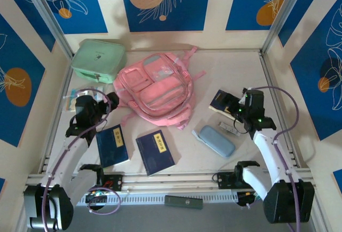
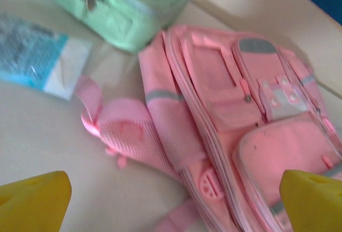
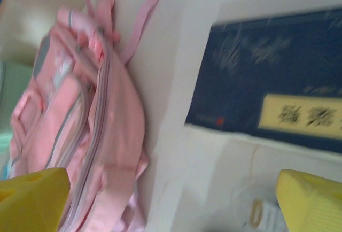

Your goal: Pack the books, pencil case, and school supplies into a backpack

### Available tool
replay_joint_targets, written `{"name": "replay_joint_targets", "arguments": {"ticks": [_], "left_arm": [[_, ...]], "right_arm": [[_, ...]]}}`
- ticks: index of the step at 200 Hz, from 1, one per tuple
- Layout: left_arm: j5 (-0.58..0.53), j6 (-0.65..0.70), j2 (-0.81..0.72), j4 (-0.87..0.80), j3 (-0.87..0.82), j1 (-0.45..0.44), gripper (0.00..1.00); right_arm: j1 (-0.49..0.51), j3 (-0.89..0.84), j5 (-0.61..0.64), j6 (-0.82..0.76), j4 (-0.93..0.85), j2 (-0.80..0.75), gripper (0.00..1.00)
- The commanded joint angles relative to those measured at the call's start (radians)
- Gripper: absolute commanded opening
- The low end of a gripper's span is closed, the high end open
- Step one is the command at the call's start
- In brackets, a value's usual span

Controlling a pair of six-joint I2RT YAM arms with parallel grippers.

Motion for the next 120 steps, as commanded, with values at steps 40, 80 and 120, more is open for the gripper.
{"name": "replay_joint_targets", "arguments": {"ticks": [40, 80, 120], "left_arm": [[0.178, -0.263, -0.052, -0.168, 0.009, -0.129, 1.0], [0.109, -0.368, -0.046, -0.116, -0.014, -0.314, 0.99], [0.1, -0.412, 0.065, -0.027, -0.005, -0.402, 0.99]], "right_arm": [[0.265, 0.152, -0.061, 0.094, -0.132, 0.209, 0.99], [0.348, 0.246, -0.057, 0.117, -0.113, 0.377, 0.99], [0.388, 0.364, -0.018, 0.096, -0.123, 0.557, 0.99]]}}
